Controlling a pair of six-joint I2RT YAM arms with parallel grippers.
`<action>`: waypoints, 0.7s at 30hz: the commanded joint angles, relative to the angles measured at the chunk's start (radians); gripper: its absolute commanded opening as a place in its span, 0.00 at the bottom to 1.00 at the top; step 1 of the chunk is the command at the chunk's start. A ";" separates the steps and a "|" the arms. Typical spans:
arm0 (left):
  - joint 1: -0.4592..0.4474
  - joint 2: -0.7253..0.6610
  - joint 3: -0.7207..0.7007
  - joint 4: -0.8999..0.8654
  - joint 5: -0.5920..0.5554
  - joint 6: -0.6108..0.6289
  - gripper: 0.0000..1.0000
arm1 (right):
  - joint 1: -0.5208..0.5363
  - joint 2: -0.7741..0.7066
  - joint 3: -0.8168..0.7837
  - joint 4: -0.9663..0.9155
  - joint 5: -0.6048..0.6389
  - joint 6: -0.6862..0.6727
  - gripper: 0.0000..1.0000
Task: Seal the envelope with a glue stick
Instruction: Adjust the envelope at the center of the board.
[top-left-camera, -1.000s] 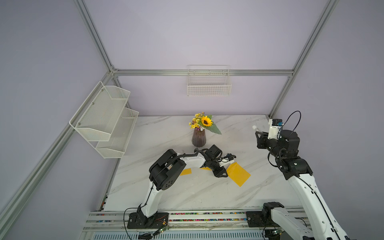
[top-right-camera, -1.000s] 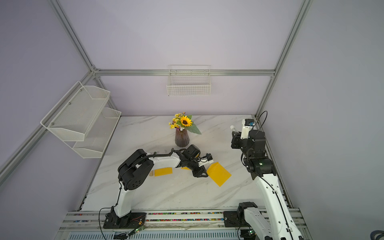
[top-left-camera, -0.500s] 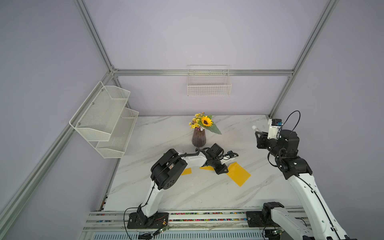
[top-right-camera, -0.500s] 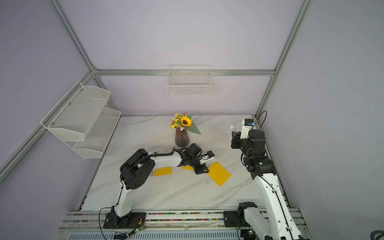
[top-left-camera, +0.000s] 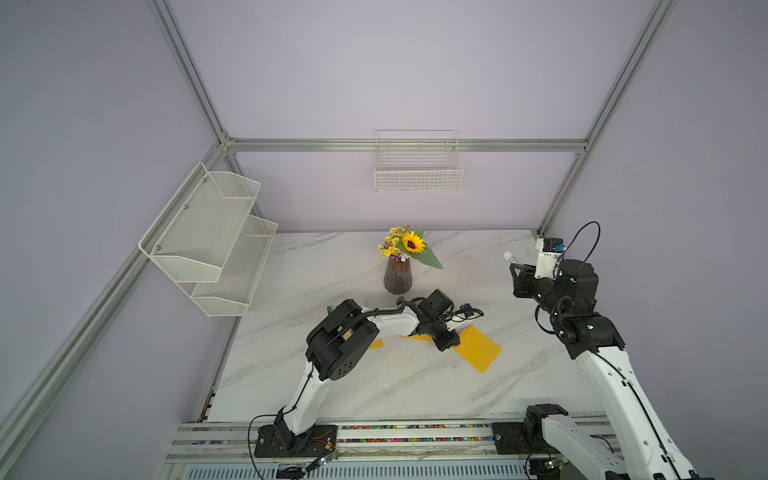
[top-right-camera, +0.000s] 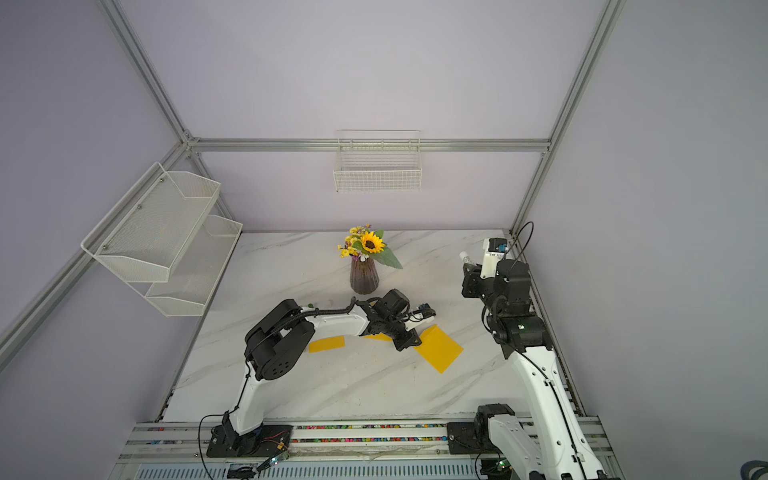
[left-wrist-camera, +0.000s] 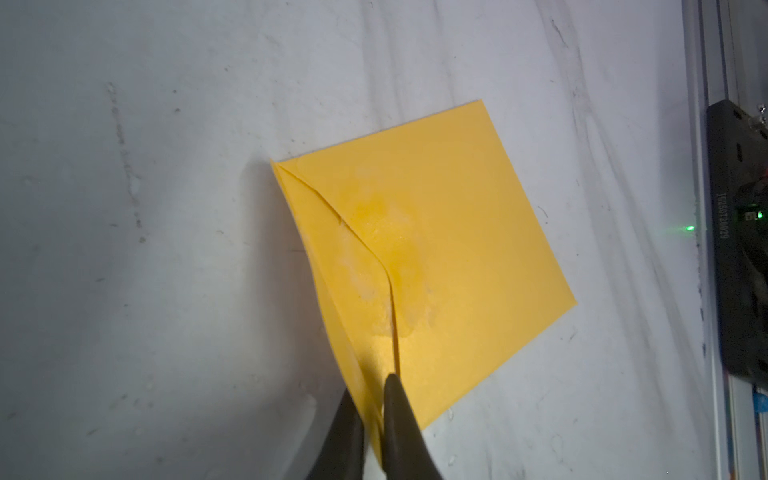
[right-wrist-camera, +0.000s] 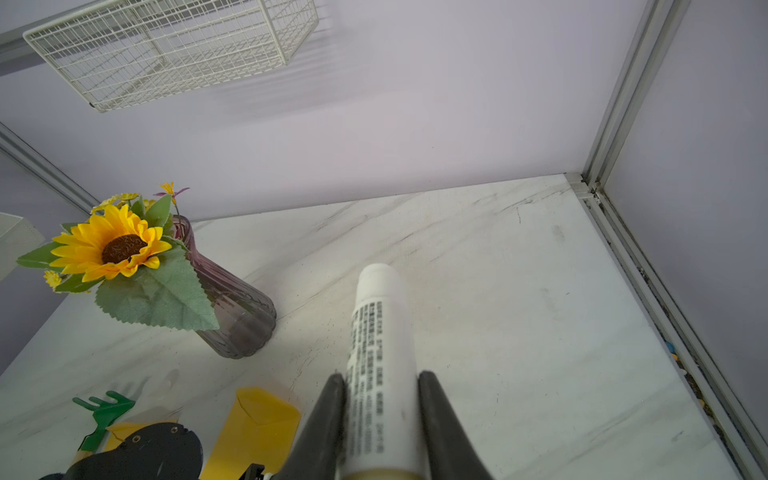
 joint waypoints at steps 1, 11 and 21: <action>-0.011 -0.031 -0.045 0.013 -0.039 -0.072 0.07 | -0.002 0.031 0.071 -0.112 -0.050 0.048 0.00; -0.016 -0.179 -0.421 0.501 -0.062 -0.600 0.00 | -0.001 0.200 0.238 -0.519 -0.341 0.073 0.00; -0.016 -0.208 -0.643 0.858 -0.093 -0.866 0.00 | 0.044 0.293 0.222 -0.747 -0.184 0.090 0.00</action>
